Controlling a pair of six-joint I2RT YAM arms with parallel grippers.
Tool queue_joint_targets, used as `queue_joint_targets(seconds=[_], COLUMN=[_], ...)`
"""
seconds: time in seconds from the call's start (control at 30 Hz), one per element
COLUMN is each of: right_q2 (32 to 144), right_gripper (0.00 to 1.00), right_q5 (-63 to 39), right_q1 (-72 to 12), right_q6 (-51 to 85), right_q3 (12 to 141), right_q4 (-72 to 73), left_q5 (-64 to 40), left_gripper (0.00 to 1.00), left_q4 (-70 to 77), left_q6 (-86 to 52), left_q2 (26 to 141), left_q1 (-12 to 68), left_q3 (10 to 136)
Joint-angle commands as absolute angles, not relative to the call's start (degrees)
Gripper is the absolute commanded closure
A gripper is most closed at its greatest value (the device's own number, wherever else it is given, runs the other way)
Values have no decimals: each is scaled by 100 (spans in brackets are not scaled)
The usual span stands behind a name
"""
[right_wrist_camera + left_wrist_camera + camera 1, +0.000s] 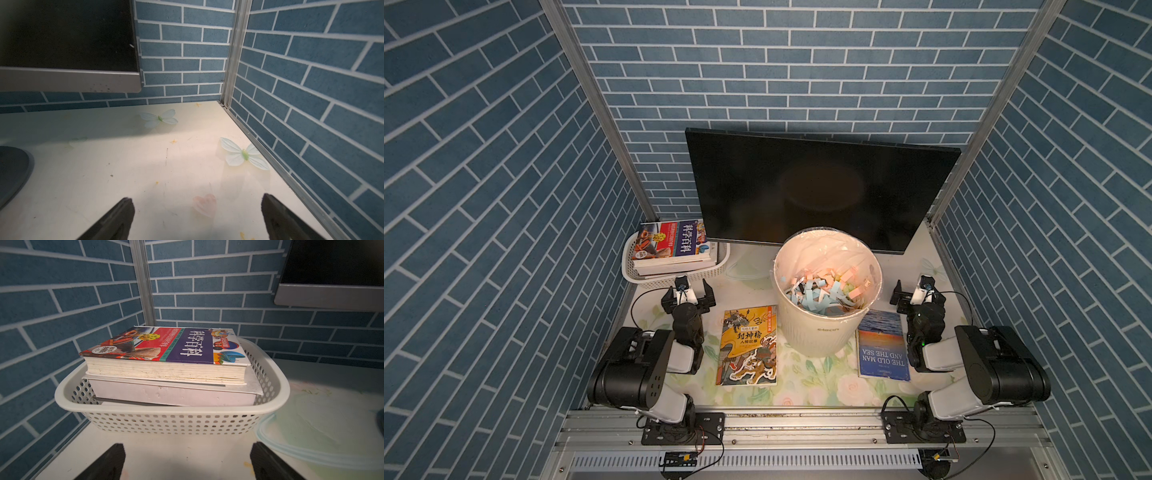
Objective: Remove the sticky note from the monitor
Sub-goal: Reset both arms
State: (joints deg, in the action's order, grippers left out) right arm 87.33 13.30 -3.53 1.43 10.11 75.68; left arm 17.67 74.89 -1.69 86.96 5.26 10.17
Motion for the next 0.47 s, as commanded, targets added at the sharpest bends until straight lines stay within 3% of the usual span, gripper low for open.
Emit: queue_joint_targets(seconds=[0.0, 0.43], right_q2=[8746, 8769], right_gripper=[0, 0], right_q5=[1235, 674], right_q1=[-360, -404], right_q6=[56, -191], right_q3=[1026, 1174], right_q4=[7778, 7508], left_q5=[1676, 1446], left_gripper=[0, 0], left_q4=[7573, 7497], left_q6=[-191, -213], left_q2=[8662, 8670], left_q1=[492, 396], left_q3=[1085, 1117])
